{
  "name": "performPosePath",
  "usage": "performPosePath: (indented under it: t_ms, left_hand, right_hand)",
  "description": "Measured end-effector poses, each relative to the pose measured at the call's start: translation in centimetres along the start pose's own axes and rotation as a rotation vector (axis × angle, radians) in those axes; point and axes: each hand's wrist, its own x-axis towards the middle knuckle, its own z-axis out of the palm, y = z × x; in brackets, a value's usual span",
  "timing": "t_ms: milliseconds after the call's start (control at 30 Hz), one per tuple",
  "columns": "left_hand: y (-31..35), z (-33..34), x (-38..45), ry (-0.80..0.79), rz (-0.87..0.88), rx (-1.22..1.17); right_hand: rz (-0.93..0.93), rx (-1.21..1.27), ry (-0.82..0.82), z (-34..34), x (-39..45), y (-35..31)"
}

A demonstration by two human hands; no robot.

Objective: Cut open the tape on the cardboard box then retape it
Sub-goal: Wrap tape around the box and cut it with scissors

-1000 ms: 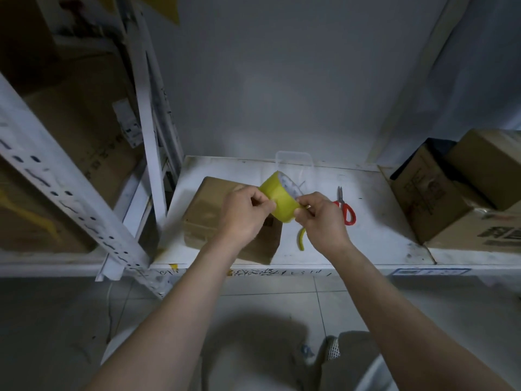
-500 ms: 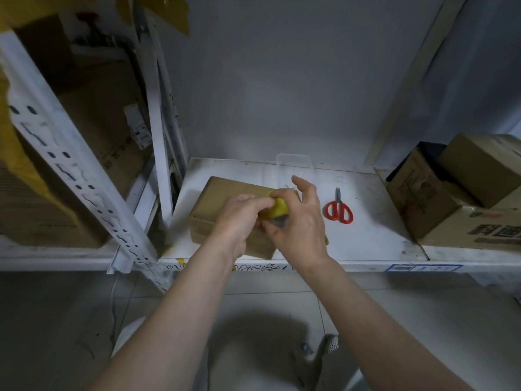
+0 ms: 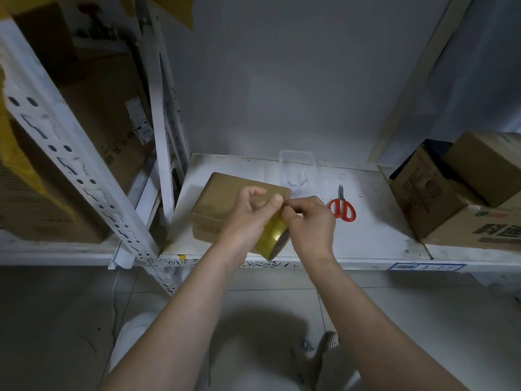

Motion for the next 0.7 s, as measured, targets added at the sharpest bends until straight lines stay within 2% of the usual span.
performPosePath:
  t_ms: [100, 167, 233, 367, 500, 600, 700]
  left_hand:
    - [-0.9, -0.9, -0.1, -0.114, -0.081, 0.087]
    - [-1.6, -0.8, -0.4, -0.212, -0.084, 0.069]
    - [-2.2, -0.5, -0.6, -0.219, -0.065, 0.062]
    - [-3.1, 0.4, -0.5, -0.175, -0.056, 0.104]
    - [-4.2, 0.5, -0.6, -0.13, -0.19, 0.105]
    - [-5.1, 0.1, -0.6, -0.139, -0.337, 0.008]
    - [-5.8, -0.3, -0.8, -0.177, -0.403, -0.09]
  right_hand:
    - [0.113, 0.191, -0.077, -0.3, 0.3, 0.6]
    - [0.104, 0.125, -0.093, -0.4, 0.7, 1.1]
    - [0.071, -0.037, -0.094, -0.6, 1.1, 1.5]
    - [-0.09, -0.338, -0.069, -0.4, 0.9, 2.5]
    - [-0.306, -0.318, 0.019, 0.1, 0.5, 3.3]
    - [-0.163, -0.238, -0.081, 0.4, 0.7, 4.2]
    - [-0.008, -0.16, -0.166, 0.6, 1.7, 4.9]
